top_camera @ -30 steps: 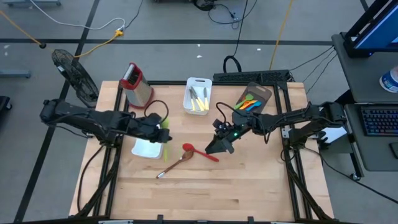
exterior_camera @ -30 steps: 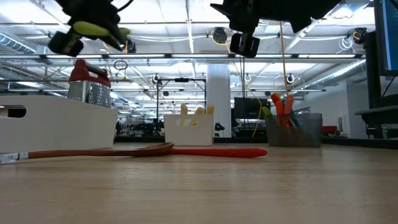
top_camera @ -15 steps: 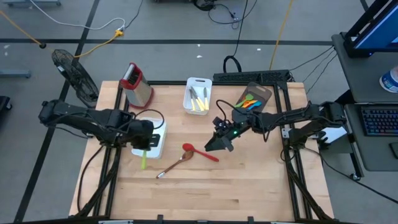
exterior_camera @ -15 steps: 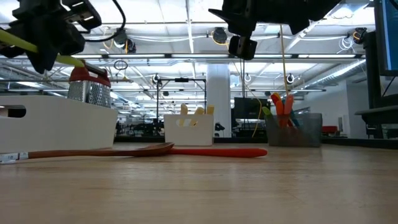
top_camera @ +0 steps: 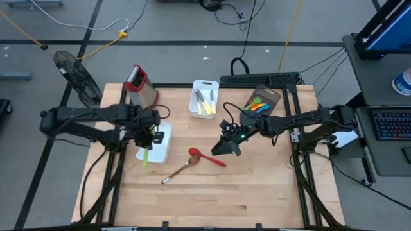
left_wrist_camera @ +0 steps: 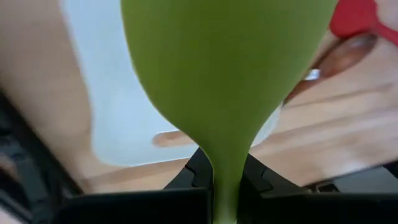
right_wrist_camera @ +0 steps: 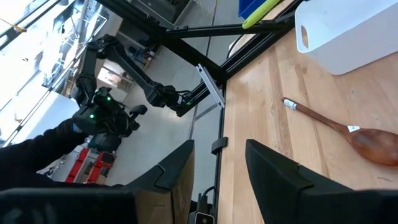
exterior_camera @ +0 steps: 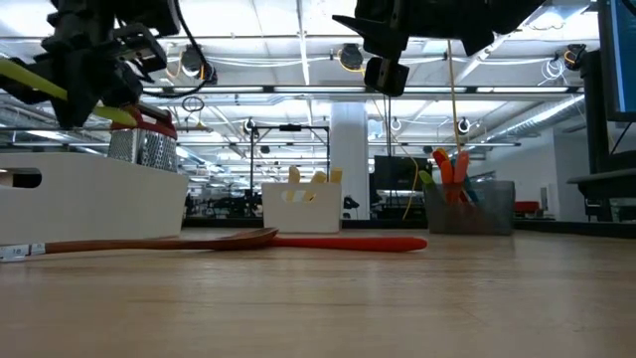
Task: Pick & Place Kitchen Items
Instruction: Put the green serving spoon into the bottom white bin
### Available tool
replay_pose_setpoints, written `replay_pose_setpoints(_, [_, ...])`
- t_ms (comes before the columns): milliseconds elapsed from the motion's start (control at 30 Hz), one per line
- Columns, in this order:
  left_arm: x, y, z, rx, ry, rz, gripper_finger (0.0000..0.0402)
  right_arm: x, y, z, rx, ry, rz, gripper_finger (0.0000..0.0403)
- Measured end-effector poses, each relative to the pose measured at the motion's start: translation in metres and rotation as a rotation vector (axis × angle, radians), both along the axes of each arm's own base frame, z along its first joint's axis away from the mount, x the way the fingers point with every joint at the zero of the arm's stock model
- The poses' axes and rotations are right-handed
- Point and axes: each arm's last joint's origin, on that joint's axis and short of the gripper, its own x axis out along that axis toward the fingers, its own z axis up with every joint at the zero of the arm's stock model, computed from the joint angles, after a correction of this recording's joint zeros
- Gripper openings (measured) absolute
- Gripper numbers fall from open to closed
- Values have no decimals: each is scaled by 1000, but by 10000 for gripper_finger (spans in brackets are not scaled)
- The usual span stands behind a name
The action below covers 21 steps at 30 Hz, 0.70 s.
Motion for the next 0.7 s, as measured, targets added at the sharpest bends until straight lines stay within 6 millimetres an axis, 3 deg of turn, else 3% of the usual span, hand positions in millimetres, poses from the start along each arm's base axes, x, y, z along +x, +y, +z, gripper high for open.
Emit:
replay_pose_setpoints(300, [17, 19, -21, -50, 62, -68, 16, 0, 0, 0, 0, 0, -2, 133])
replay_pose_setpoints(700, [31, 21, -44, -128, 139, -170, 16, 0, 0, 0, 0, 0, -3, 130])
